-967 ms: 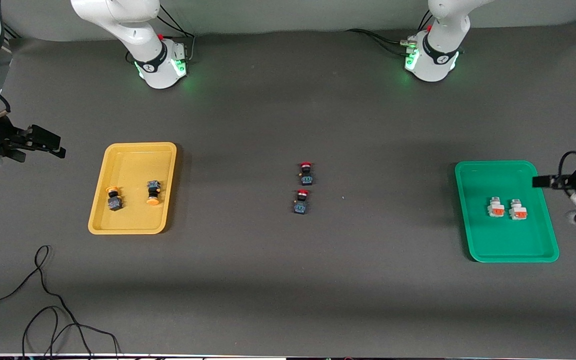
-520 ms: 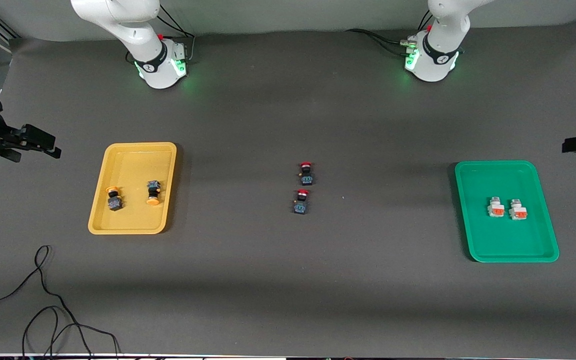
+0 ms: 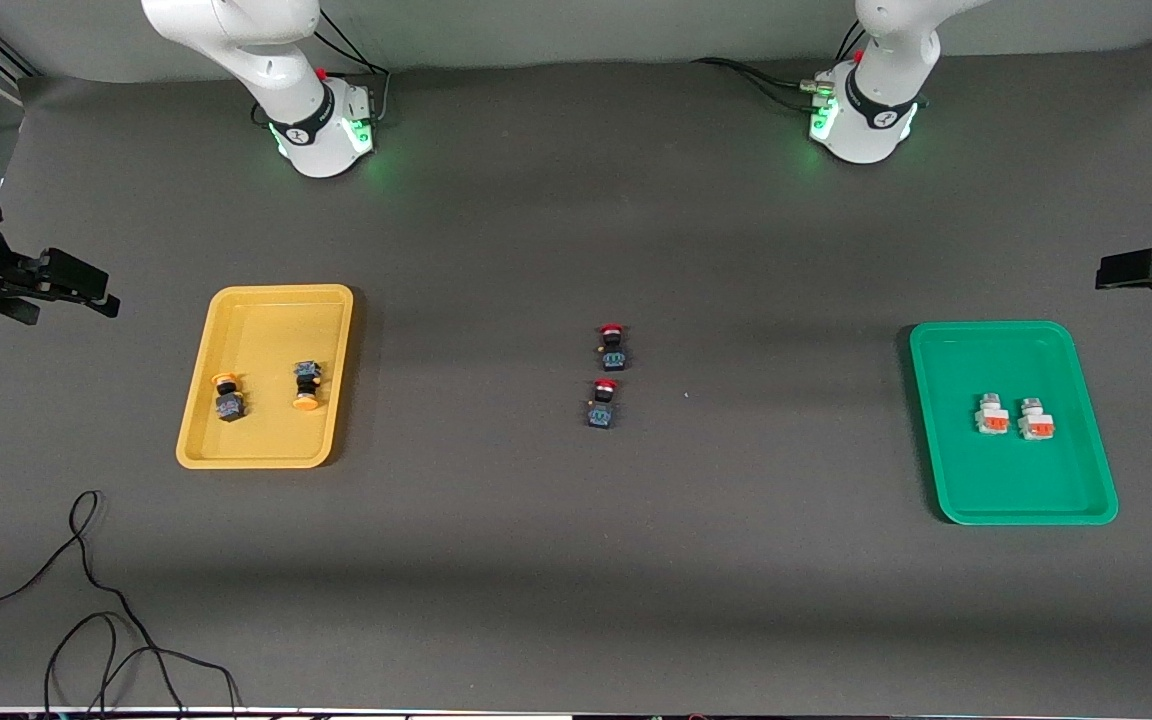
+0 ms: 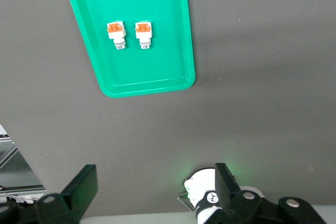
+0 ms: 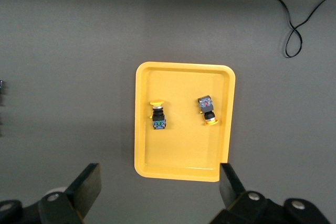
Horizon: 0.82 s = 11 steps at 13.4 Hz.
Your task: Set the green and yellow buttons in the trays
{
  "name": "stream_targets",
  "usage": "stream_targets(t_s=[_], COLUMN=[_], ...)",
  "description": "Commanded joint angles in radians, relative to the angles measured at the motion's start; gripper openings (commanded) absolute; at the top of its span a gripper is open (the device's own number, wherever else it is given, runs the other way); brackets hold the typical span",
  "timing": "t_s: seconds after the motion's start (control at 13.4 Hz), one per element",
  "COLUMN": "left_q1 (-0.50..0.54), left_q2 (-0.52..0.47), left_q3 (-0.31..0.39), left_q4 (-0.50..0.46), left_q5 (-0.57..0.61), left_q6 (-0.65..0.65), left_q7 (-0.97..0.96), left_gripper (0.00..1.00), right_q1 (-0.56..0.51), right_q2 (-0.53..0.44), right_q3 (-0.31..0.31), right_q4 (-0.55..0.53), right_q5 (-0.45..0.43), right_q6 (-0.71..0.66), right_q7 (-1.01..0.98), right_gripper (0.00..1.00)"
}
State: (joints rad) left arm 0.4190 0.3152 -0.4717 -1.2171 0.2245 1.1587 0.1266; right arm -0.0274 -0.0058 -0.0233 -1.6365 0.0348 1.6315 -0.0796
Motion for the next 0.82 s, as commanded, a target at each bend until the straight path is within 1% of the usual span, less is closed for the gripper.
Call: stream_targets(t_s=[0.0,0.07,0.15,0.22,0.3,0.37,0.45,0.52,0.59,0.67,0.74], left_q1=[-0.002,-0.006,-0.035,-0.069,-0.128,-0.207,-0.280,-0.343,-0.414,-0.466,-0.474], left_q2=[-0.016,-0.024,-0.027,-0.027,-0.027,-0.031,-0.036,-0.045,-0.067,-0.077,-0.106], left_q3=[-0.002,0.001,0.010,0.039,0.104,0.198,0.287,0.383,0.474,0.531,0.536], left_q4=[-0.012,-0.019,-0.021,-0.019,-0.018,-0.016,-0.013,-0.016,-0.033,-0.057,-0.097], left_q5=[-0.011,-0.014,-0.013,-0.011,-0.014,-0.020,-0.046,-0.097,-0.132,-0.138,-0.140], left_q6=[-0.016,-0.014,-0.014,-0.019,-0.022,-0.024,-0.022,-0.017,-0.002,0.016,0.048], left_q7=[-0.013,-0.012,-0.015,-0.016,-0.016,-0.013,-0.006,-0.001,0.001,0.001,0.001], left_gripper=[0.99,0.99,0.99,0.99,0.99,0.99,0.99,0.99,0.99,0.99,0.99], right_q1=[0.006,0.006,0.006,0.006,0.006,0.006,0.006,0.006,0.006,0.006,0.006], right_q2=[0.004,0.004,0.004,0.004,0.004,0.004,0.004,0.006,0.004,0.004,0.004], right_q3=[-0.003,-0.003,-0.003,-0.003,-0.003,-0.003,-0.003,-0.003,-0.003,-0.003,-0.003], right_q4=[0.012,0.012,0.010,0.010,0.010,0.010,0.010,0.010,0.009,0.009,0.009], right_q5=[-0.018,-0.018,-0.018,-0.016,-0.018,-0.018,-0.018,-0.016,-0.018,-0.018,-0.018], right_q6=[0.001,0.001,0.001,0.001,0.001,0.001,0.001,0.001,0.001,0.001,0.001], right_q7=[0.006,0.006,0.006,0.006,0.004,0.004,0.004,0.003,0.003,0.001,0.000], right_gripper=[1.00,1.00,1.00,1.00,1.00,1.00,1.00,1.00,1.00,1.00,1.00])
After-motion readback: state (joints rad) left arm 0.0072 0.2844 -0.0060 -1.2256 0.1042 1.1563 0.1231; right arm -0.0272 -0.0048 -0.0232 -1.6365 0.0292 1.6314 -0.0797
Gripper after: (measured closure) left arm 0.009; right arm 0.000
